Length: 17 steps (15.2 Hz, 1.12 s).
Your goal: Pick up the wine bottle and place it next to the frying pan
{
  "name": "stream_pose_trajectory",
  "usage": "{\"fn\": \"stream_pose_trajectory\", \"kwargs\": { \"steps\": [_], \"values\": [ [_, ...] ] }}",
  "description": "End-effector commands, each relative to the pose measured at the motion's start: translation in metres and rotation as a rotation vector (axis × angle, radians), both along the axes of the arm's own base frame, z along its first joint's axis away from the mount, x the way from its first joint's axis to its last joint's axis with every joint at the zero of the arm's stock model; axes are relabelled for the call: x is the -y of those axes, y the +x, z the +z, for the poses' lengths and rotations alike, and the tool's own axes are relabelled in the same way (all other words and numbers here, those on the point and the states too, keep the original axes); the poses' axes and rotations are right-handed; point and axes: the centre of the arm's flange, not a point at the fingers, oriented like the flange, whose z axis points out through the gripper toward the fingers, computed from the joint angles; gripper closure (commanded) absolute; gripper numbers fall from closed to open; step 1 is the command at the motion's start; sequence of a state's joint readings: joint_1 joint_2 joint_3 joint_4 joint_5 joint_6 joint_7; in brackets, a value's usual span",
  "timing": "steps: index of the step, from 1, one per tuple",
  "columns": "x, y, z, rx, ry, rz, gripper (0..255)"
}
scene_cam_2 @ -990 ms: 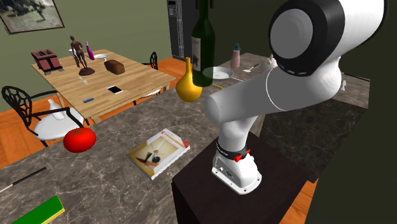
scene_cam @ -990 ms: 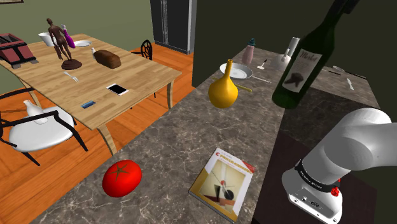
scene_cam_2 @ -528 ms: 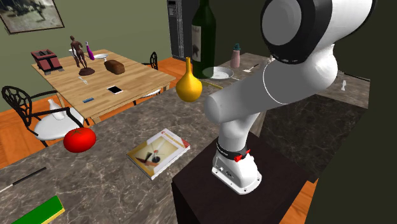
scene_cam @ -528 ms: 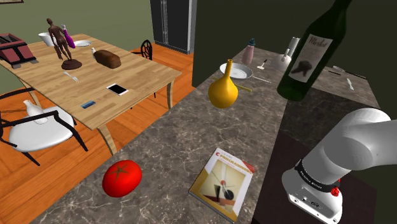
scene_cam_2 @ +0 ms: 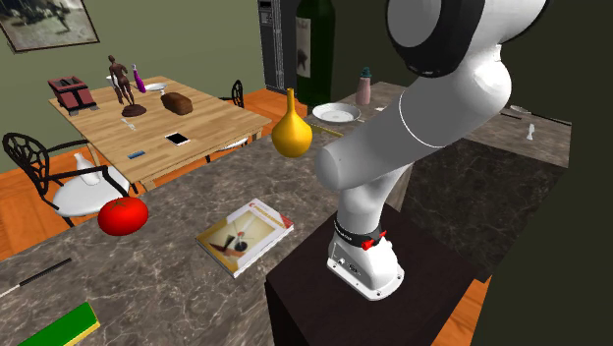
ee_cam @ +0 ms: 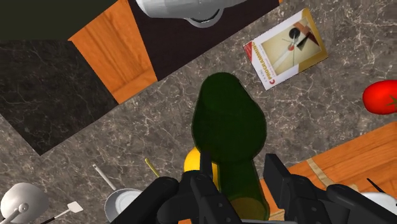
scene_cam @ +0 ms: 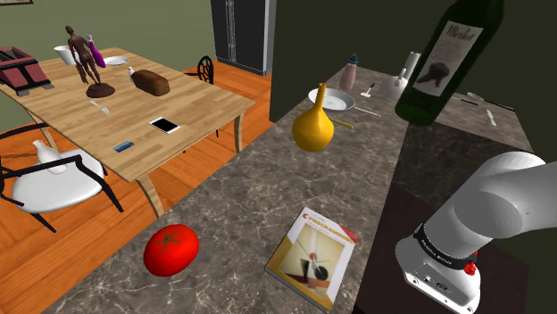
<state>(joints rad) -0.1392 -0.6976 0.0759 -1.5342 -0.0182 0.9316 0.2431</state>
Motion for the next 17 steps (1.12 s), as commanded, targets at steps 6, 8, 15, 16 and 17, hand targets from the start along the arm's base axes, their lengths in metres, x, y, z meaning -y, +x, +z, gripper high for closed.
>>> {"fn": "stream_pose_trajectory", "kwargs": {
  "steps": [6,8,15,16,17],
  "values": [
    [0.067,0.027,-0.029,0.000,0.000,0.000,255],
    [0.089,0.035,-0.040,0.000,0.000,0.000,255],
    [0.168,0.065,-0.079,0.000,0.000,0.000,255],
    [0.179,0.069,-0.085,0.000,0.000,0.000,255],
    [0.190,0.073,-0.091,0.000,0.000,0.000,255]
  ]
}}
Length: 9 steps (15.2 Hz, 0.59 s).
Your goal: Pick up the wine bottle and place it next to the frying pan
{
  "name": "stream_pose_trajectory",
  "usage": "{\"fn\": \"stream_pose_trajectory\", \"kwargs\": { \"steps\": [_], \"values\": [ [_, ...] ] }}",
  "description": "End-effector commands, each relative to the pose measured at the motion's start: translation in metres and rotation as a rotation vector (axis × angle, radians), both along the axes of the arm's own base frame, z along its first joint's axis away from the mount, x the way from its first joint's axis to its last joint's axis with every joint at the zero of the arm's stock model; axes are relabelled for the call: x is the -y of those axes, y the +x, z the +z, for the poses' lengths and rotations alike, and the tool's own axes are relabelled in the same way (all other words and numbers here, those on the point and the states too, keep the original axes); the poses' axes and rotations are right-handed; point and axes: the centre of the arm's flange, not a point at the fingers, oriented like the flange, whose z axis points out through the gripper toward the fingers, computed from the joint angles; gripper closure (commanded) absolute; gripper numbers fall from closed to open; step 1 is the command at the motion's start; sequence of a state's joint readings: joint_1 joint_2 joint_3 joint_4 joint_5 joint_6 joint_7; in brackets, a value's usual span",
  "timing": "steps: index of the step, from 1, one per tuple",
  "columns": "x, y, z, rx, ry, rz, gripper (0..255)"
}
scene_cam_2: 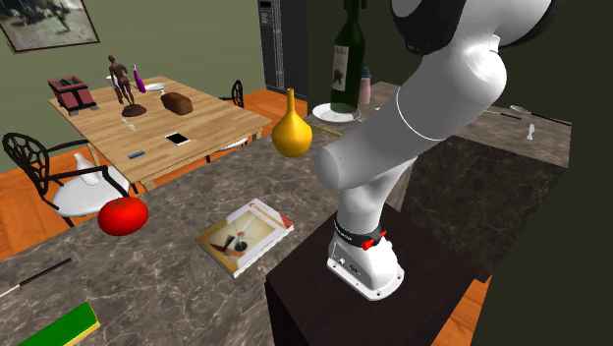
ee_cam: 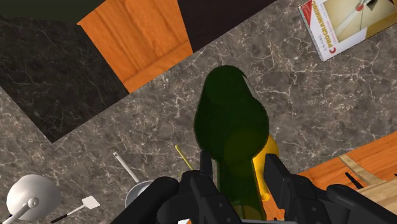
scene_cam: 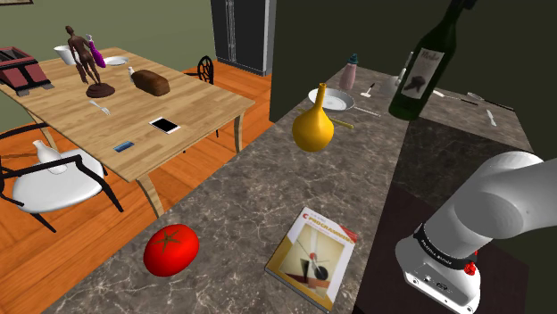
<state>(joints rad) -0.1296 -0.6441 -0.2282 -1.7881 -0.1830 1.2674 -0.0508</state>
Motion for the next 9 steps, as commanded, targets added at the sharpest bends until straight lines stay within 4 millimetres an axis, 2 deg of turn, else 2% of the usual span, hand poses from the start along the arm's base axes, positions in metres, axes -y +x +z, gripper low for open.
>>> {"fn": "stream_pose_trajectory", "kwargs": {
  "steps": [1,9],
  "values": [
    [0.024,0.010,-0.014,0.001,-0.001,0.001,255],
    [0.113,0.044,-0.059,0.001,-0.001,0.001,255]
  ]
}}
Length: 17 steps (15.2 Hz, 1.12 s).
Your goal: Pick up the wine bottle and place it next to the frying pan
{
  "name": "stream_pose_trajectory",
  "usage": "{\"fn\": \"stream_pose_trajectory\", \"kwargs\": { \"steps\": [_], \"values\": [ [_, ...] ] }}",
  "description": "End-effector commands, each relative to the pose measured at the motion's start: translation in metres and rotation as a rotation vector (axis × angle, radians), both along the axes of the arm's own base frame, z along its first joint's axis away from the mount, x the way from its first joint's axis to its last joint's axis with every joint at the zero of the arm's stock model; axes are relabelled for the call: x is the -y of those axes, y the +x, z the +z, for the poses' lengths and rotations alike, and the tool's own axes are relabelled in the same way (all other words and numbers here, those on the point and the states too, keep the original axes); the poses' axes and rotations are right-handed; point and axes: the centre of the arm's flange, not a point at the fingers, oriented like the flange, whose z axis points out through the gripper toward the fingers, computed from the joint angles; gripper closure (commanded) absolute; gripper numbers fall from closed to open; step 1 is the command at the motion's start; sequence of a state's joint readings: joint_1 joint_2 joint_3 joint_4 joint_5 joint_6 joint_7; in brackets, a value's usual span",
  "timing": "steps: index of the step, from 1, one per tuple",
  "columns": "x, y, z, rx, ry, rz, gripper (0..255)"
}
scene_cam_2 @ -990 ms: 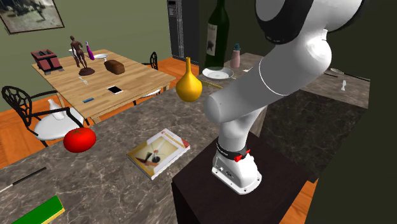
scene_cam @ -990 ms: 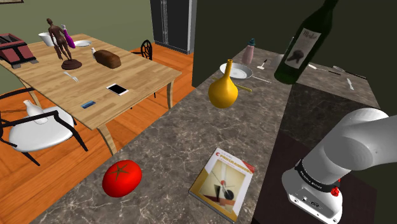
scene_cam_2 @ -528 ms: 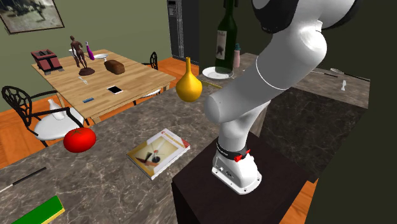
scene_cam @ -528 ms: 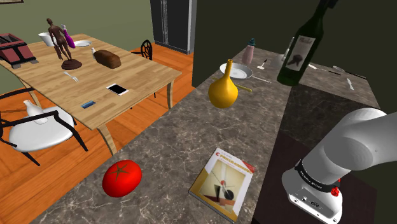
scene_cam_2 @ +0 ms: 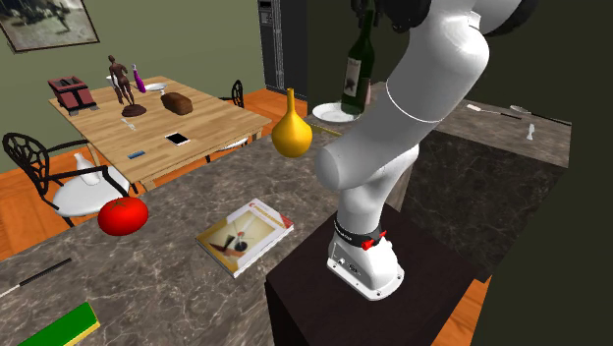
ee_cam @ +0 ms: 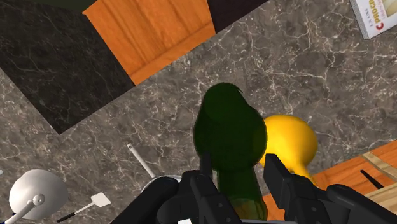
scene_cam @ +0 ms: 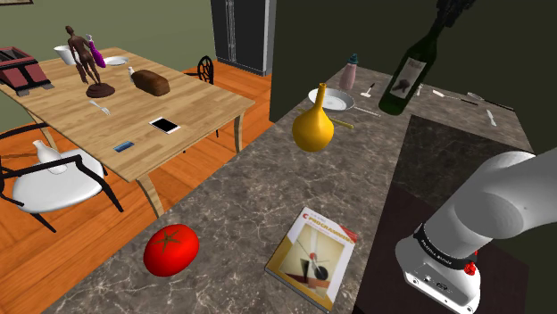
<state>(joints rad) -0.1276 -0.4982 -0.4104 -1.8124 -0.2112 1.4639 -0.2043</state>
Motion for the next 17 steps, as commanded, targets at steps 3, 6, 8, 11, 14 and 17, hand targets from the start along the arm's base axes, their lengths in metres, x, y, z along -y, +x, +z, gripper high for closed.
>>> {"fn": "stream_pose_trajectory", "kwargs": {
  "steps": [3,6,8,11,14,17],
  "values": [
    [0.046,0.018,-0.022,0.001,-0.002,0.000,255],
    [0.080,0.030,-0.039,0.001,-0.002,0.000,255],
    [0.102,0.039,-0.051,0.001,-0.002,0.000,255],
    [0.136,0.052,-0.068,0.001,-0.002,0.000,255],
    [0.169,0.064,-0.084,0.001,-0.002,0.000,255],
    [0.203,0.077,-0.101,0.001,-0.002,0.000,255]
  ]
}}
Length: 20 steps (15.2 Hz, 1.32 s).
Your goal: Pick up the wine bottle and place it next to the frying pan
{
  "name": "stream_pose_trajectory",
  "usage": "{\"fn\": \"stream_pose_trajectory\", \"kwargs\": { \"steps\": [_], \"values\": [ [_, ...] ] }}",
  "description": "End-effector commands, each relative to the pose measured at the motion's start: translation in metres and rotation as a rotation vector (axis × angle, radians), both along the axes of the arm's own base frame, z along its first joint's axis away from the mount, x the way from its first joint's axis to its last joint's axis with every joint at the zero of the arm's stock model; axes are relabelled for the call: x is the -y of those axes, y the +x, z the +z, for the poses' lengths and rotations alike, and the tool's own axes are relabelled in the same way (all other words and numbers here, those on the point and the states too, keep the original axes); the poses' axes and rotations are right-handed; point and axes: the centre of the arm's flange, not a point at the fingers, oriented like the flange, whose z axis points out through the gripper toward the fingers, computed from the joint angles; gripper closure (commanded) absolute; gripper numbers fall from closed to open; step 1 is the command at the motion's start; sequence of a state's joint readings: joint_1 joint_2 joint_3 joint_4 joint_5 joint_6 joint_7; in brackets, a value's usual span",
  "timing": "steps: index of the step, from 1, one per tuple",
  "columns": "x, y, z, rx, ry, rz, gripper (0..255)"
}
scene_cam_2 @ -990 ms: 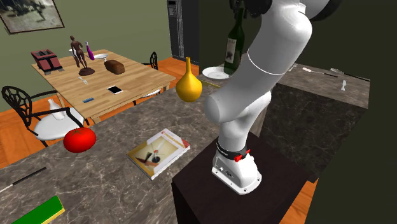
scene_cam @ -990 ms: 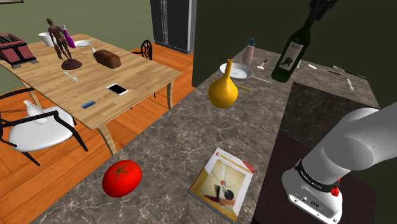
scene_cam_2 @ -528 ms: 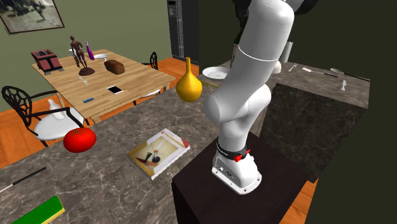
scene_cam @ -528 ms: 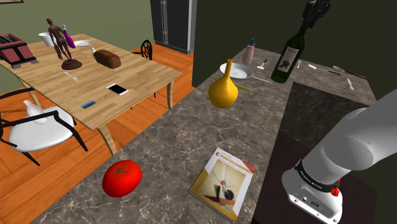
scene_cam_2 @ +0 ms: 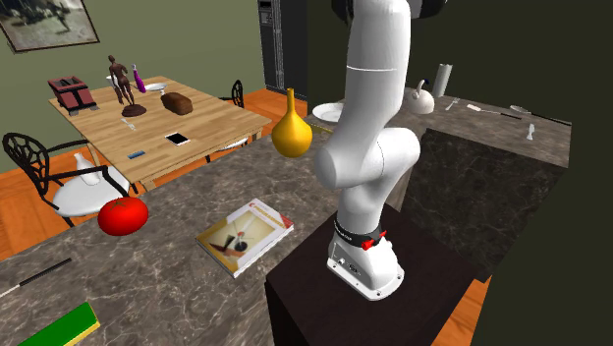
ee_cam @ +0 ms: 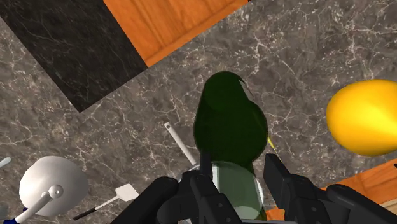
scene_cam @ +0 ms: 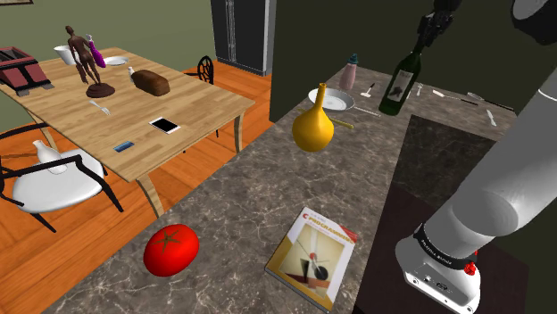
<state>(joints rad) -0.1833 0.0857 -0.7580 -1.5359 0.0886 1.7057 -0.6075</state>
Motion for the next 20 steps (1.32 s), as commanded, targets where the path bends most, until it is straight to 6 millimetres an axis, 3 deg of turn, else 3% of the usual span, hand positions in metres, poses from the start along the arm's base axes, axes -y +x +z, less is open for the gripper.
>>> {"fn": "stream_pose_trajectory", "kwargs": {
  "steps": [1,8,20],
  "values": [
    [0.025,0.010,-0.013,0.001,-0.001,0.003,255],
    [0.099,0.038,-0.050,0.001,-0.001,0.003,255],
    [0.099,0.038,-0.114,0.001,-0.001,0.003,255]
  ]
}}
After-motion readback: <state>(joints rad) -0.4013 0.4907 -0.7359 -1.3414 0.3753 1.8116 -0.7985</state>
